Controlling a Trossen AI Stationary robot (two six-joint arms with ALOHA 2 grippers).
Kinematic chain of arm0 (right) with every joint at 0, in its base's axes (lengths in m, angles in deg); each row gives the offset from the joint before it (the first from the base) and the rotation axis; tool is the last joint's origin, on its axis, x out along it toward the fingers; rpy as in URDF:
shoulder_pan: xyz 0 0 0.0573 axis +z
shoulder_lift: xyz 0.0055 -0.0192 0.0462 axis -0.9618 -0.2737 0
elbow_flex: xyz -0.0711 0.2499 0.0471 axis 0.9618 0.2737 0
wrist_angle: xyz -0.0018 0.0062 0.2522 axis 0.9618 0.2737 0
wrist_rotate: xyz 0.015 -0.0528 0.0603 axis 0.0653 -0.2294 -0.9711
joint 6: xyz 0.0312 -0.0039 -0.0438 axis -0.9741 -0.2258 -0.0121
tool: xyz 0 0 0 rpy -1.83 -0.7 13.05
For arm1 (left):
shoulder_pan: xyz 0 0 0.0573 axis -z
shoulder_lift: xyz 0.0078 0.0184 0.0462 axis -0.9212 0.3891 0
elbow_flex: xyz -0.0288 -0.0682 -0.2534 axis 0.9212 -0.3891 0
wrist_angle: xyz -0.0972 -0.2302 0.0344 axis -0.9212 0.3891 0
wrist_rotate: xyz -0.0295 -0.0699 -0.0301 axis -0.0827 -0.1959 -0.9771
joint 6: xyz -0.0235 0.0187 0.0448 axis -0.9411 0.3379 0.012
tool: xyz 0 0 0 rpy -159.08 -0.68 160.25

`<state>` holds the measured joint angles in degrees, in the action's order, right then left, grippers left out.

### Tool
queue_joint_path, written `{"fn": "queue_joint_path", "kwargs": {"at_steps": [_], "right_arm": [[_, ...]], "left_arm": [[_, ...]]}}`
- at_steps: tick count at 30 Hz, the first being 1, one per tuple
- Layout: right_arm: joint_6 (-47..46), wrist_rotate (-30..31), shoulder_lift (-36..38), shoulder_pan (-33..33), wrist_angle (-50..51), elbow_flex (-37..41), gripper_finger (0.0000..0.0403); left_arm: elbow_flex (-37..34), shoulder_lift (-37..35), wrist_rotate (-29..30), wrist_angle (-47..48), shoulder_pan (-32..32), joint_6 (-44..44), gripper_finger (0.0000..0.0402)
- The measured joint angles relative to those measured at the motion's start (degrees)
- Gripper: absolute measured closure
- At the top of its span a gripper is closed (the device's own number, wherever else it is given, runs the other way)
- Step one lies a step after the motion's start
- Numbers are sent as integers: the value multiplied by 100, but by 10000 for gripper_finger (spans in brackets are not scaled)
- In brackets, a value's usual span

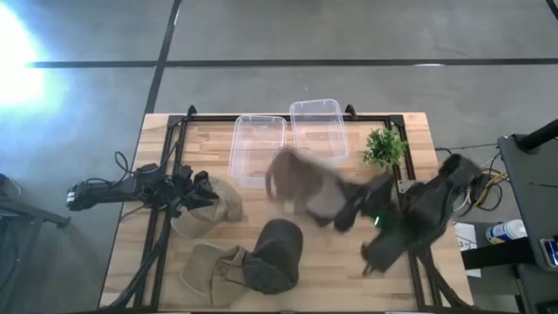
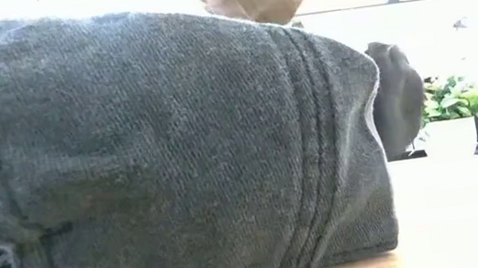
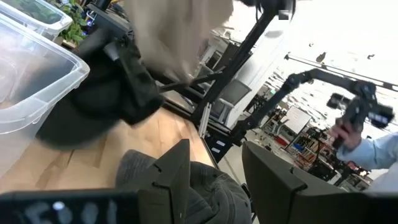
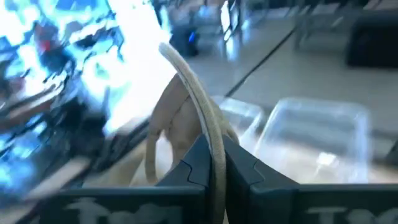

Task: Pick & Place hat
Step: Put the bottom right brown hat into the right transparent bin

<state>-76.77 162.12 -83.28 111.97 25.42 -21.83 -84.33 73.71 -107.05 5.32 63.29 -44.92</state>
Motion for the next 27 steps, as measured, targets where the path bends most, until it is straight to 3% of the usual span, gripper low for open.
{"fn": "queue_joint_path", "kwargs": {"at_steps": [7, 17, 22, 27], "right_arm": [[1556, 191, 543, -1570, -23, 17, 388], [3212, -2444, -121, -4075, -381, 441, 388], [4240, -3247, -680, -4496, -1203, 826, 381], [4397, -3657, -1236, -4404, -1641, 902, 334]], "left_arm": [[0, 0, 0, 0, -1, -1, 262], [0, 0, 0, 0, -2, 0, 262], [0, 0, 0, 0, -1, -1, 262], [0, 0, 0, 0, 0, 0, 262]]}}
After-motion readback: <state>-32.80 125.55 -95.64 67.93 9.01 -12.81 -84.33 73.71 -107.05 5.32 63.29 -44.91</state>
